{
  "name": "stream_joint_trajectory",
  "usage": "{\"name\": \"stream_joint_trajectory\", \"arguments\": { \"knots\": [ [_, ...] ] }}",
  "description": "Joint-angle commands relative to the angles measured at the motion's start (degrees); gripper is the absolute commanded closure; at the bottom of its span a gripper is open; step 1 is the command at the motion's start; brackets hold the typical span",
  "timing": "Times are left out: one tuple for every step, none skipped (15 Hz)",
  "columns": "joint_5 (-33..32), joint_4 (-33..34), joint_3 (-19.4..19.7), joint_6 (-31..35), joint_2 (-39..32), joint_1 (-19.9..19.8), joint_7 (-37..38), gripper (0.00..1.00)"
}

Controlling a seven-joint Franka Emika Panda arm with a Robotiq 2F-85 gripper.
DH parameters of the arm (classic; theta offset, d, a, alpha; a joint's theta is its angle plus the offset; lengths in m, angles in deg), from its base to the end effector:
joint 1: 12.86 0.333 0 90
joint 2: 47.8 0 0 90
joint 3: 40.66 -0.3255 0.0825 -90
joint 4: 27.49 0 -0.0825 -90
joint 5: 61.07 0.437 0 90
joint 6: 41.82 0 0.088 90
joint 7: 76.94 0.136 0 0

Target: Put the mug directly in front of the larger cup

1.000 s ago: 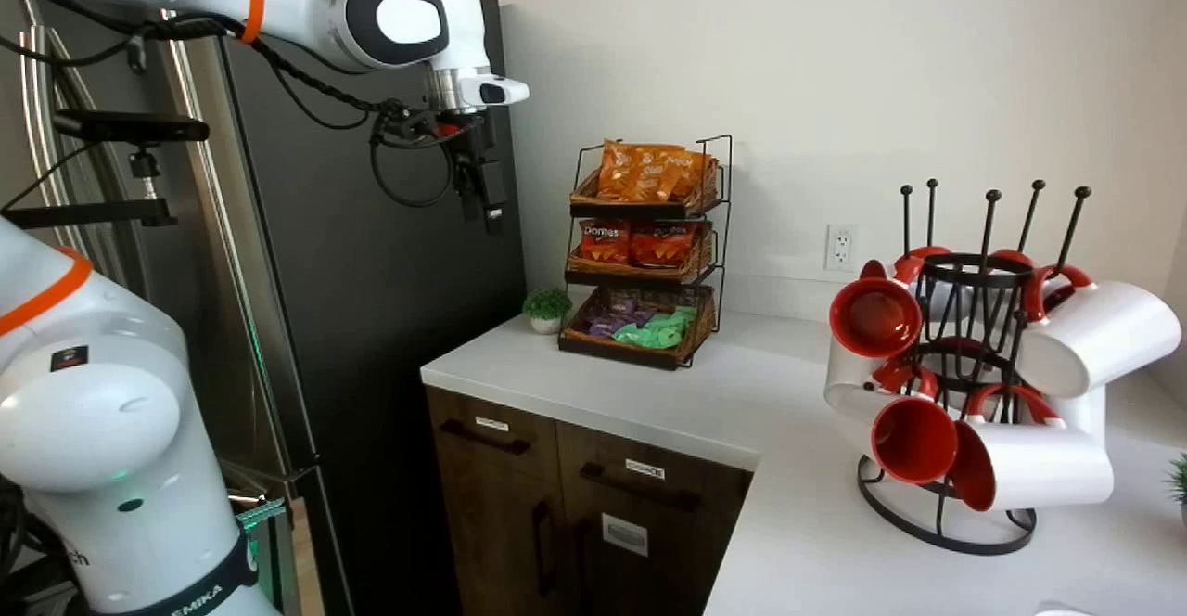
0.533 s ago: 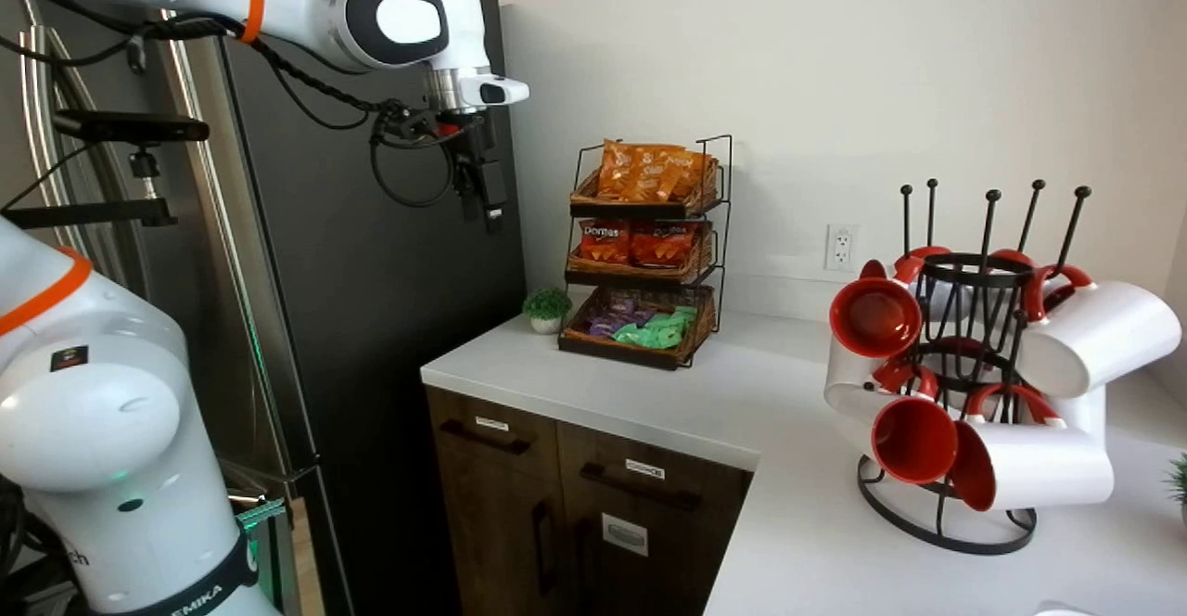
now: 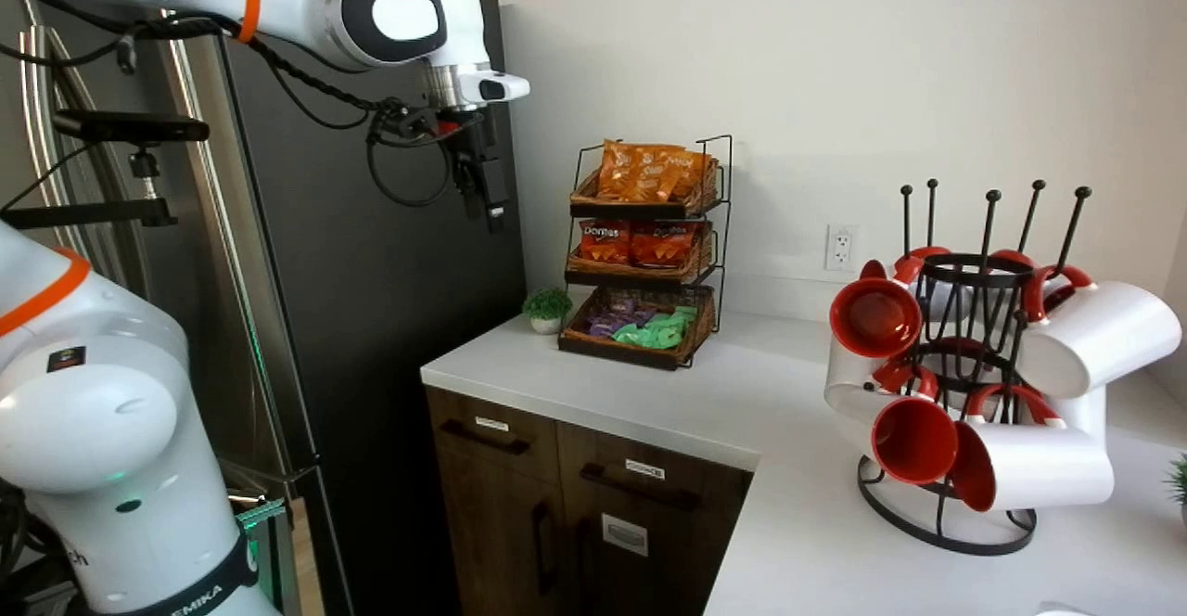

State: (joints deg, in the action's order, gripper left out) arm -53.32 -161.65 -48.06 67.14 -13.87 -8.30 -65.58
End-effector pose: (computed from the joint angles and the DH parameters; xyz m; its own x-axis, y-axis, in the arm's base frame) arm 0.4272 0.1090 0.5294 0.9901 -0.0460 0.1329 -0.0343 -0.9954 -0.0890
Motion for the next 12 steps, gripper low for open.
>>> {"name": "stream_joint_trajectory", "arguments": {
  "knots": [
    [-0.6,-8.5,1.2,2.1,11.3,-1.7,1.2,0.0],
    [0.0,-10.9,2.3,2.9,14.7,-2.1,0.7,0.0],
    [0.1,-12.4,3.2,3.2,17.1,-2.8,0.3,0.0],
    [0.8,-14.2,4.3,3.5,20.0,-3.4,0.3,0.0],
    [0.0,-15.9,5.2,3.9,23.1,-4.6,-0.1,0.0],
    [-0.2,-17.5,6.6,4.6,26.1,-5.6,-0.6,0.0],
    [-0.8,-18.6,7.6,4.6,29.0,-7.5,-0.1,0.0],
    [-1.4,-19.7,9.2,4.2,32.0,-9.3,-0.4,0.0],
    [0.0,-13.5,7.7,2.0,23.5,-7.1,-0.7,0.0],
    [-0.2,-14.6,8.9,2.0,26.0,-8.4,-1.0,0.0],
    [-0.3,-15.5,9.6,2.0,28.1,-9.3,-1.2,0.0],
    [-0.3,-16.2,9.8,2.0,29.5,-9.6,-1.3,0.0]
  ]
}}
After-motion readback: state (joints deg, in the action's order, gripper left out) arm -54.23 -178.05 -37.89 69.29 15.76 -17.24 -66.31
